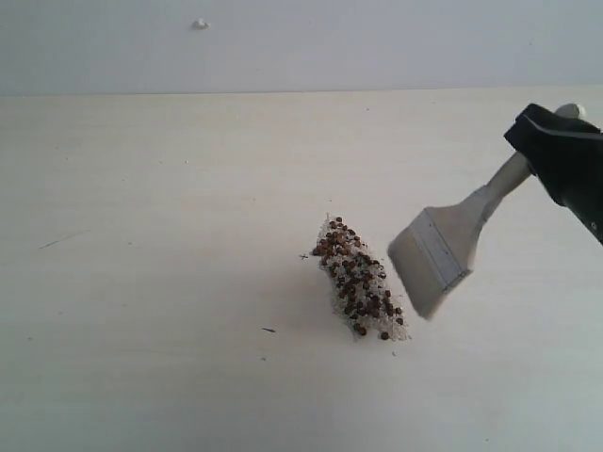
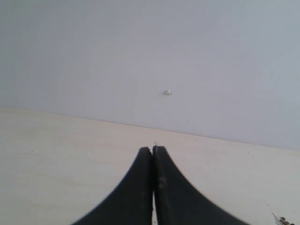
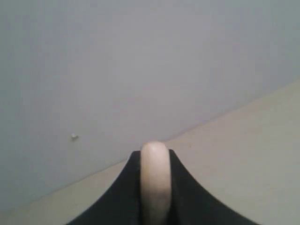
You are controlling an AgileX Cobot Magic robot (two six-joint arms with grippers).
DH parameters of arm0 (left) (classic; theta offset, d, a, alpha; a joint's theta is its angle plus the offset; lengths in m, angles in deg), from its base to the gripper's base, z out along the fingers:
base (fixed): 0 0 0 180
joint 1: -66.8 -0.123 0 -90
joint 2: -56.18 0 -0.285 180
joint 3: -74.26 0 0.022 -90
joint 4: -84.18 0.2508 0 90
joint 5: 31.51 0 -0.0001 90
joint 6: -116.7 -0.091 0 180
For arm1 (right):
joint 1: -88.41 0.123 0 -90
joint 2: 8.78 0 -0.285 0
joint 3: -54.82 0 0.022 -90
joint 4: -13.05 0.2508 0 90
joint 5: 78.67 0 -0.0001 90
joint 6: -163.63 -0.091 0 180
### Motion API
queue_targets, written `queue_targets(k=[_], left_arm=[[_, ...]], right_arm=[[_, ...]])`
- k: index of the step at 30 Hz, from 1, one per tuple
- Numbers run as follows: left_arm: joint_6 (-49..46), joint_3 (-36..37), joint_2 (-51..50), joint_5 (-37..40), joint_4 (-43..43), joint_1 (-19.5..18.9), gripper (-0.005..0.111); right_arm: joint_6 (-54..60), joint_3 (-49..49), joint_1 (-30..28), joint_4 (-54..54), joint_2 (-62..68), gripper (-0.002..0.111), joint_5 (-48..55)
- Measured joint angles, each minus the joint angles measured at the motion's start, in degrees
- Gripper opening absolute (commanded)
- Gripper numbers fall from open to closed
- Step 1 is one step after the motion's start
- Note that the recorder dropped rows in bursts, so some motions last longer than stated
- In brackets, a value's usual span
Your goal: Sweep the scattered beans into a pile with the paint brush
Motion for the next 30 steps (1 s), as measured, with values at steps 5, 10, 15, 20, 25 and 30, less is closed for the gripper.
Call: queue_targets(k=[5, 10, 15, 20, 25, 30], left_arm=[[0.0, 0.0, 0.0, 0.0, 0.0, 0.0, 0.000], [0.0, 0.0, 0.0, 0.0, 0.0, 0.0, 0.000], [0.0, 0.0, 0.0, 0.0, 0.0, 0.0, 0.000], [0.0, 0.0, 0.0, 0.0, 0.0, 0.0, 0.000], [0.0, 0.0, 0.0, 0.0, 0.0, 0.0, 0.000], [0.0, 0.0, 0.0, 0.0, 0.0, 0.0, 0.000]], right_arm=[[3.5, -7.6, -0.1, -11.5, -0.4, 0.000, 3.8], [3.1, -18.1, -3.3, -31.3, -0.4, 0.000, 8.9], [-5.8, -29.8, -9.6, -52.7, 3.5, 0.000, 7.3], [-15.0, -41.2, -14.2, -69.4, 13.5, 0.000, -2.5], [-22.0, -54.1, -14.9, -79.4, 25.6, 0.000, -3.8], [-28.4, -66.6, -14.9, -84.0, 36.0, 0.000, -3.9]])
